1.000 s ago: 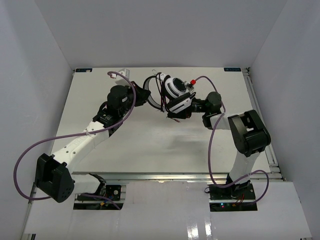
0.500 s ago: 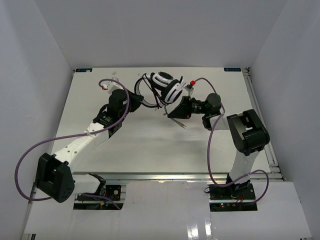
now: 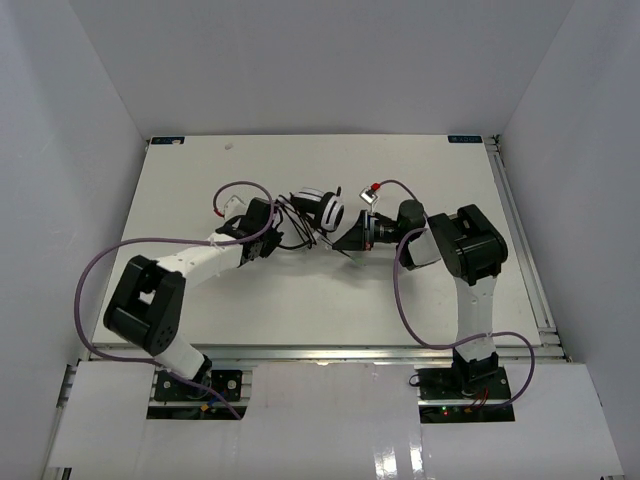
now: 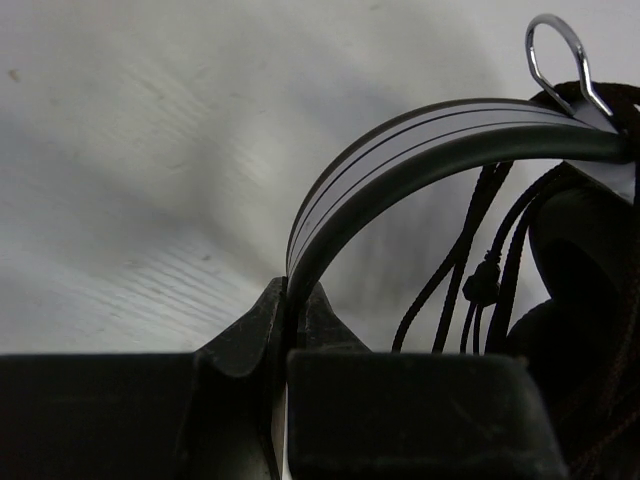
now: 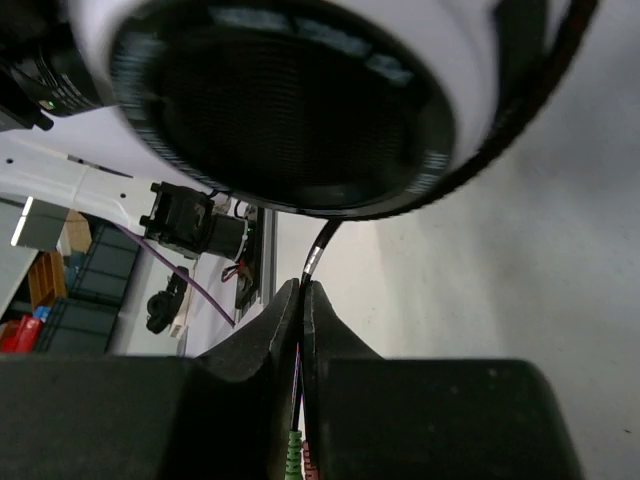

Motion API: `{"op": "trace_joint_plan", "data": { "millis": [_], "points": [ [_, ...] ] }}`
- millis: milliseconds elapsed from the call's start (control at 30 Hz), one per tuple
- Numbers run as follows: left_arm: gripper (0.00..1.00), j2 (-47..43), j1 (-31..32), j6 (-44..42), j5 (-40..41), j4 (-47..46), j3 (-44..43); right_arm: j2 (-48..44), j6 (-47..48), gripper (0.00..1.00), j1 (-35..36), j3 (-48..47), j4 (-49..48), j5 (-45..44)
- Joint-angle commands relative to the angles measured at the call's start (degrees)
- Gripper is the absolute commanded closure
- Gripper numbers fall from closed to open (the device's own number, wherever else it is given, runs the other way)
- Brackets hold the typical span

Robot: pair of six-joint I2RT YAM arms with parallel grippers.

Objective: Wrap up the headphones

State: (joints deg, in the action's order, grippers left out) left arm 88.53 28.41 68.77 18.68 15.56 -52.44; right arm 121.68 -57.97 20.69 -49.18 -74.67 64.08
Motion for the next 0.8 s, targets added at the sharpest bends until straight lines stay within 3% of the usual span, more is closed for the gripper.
{"op": "trace_joint_plan", "data": {
  "millis": [0,200,267,300,333,367,400,433,500,600,667,700,767],
  "points": [
    [1.00,2.7,-0.3,3.9,-0.8,1.1,-2.2,2.9,-0.3,0.92,-0.2,-3.3,-8.0,-1.8],
    [1.00,8.8,-0.3,1.5,-1.8,5.7,-8.1,4.8,3.3,0.91,-0.2,-4.1,-1.3,-2.6],
    [0.98,11.0,-0.3,0.3,-2.9,7.5,-10.1,4.2,5.3,0.84,-0.2,-3.8,1.0,-2.3],
    [0.94,11.6,-0.3,-0.2,-3.2,8.1,-10.3,4.0,5.7,0.82,-0.2,-3.7,1.4,-2.2],
    [0.83,12.4,-0.3,-1.0,-3.6,9.0,-11.0,3.0,8.1,0.78,-0.2,-3.7,4.1,-1.7],
    [0.81,12.4,-0.3,-1.6,-3.6,9.0,-11.2,2.2,9.9,0.75,-0.3,-3.7,6.0,-1.5],
    [0.64,12.0,-0.3,-2.8,-4.1,9.0,-11.0,0.4,13.5,0.73,-0.4,-3.8,10.6,-1.0],
    [0.63,11.6,-0.3,-2.8,-4.4,9.0,-10.9,-0.9,16.4,0.69,-0.6,-3.8,14.5,-0.8],
    [0.33,8.7,-0.3,-6.7,-5.3,8.6,-10.7,-6.6,30.8,0.53,-2.0,-4.7,33.5,-2.7],
    [0.09,3.4,-0.3,-11.7,-5.1,8.0,-9.4,-13.4,48.0,0.33,-3.9,-7.3,55.5,-8.6],
    [0.03,-1.0,-0.4,-16.2,-5.8,7.4,-8.1,-17.9,53.9,0.13,-5.5,-7.0,63.6,-12.3],
    [0.02,-2.8,-0.3,-18.7,-6.6,6.8,-7.2,-20.3,56.0,0.09,-6.2,-6.6,66.9,-14.5],
    [0.02,-8.8,-0.3,-24.2,-9.2,4.7,-4.7,-25.7,60.6,0.10,-7.1,-6.4,73.8,-20.2]
  ]
}}
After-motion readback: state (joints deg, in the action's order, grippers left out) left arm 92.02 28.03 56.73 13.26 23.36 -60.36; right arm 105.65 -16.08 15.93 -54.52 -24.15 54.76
